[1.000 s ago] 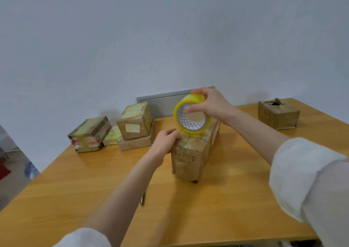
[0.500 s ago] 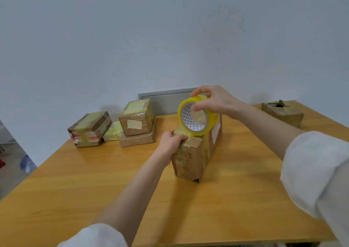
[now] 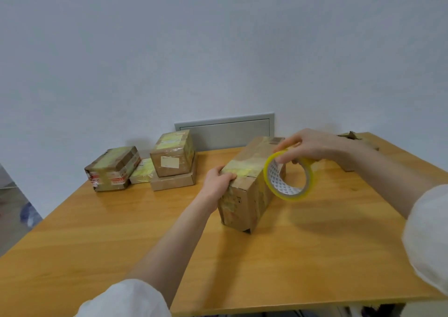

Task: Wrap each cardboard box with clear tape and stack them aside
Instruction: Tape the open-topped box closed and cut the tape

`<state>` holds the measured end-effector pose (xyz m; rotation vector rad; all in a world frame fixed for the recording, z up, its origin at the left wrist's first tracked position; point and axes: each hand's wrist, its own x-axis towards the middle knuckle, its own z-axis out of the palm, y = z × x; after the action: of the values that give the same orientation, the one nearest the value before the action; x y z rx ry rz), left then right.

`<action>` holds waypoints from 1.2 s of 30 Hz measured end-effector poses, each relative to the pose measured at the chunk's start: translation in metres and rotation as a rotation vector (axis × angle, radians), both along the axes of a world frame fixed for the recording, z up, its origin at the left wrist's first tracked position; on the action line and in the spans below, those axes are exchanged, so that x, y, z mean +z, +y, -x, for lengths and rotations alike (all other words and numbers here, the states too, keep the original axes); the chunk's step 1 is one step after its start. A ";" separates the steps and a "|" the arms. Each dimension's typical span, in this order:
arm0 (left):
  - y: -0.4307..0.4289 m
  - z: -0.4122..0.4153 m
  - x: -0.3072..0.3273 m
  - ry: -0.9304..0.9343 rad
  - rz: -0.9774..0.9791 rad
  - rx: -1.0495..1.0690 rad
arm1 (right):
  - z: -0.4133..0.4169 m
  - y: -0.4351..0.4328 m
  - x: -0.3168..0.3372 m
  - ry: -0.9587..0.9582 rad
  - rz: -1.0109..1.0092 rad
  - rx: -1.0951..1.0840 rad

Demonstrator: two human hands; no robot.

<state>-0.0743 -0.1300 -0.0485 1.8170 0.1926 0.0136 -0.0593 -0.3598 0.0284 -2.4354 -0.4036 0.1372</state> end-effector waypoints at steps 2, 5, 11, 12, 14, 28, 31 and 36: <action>-0.002 0.004 0.000 -0.049 -0.079 -0.007 | 0.003 -0.004 -0.008 -0.043 0.010 0.019; -0.003 0.005 0.005 -0.306 -0.658 -0.039 | 0.007 0.002 -0.025 -0.101 0.004 0.033; -0.028 0.007 0.013 -0.299 -1.263 -0.420 | 0.007 0.005 -0.048 -0.086 -0.194 -0.042; -0.028 0.005 0.013 -0.262 -1.333 -0.451 | 0.005 0.005 -0.053 -0.083 -0.203 -0.057; -0.026 0.000 0.015 -0.204 -1.336 -0.488 | 0.002 0.004 -0.062 -0.067 -0.223 -0.069; -0.027 -0.010 0.036 -0.048 -0.966 -0.282 | -0.003 0.002 -0.069 -0.132 -0.235 -0.021; -0.010 -0.008 0.044 0.037 -0.515 -0.171 | 0.000 0.004 -0.054 -0.097 -0.536 -0.027; 0.014 0.008 0.026 0.203 -0.050 -0.029 | 0.000 0.026 -0.044 -0.051 -0.837 0.036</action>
<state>-0.0821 -0.1158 -0.0229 1.8705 0.3118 -0.1884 -0.0592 -0.3342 -0.0160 -1.6090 -0.4198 -0.0717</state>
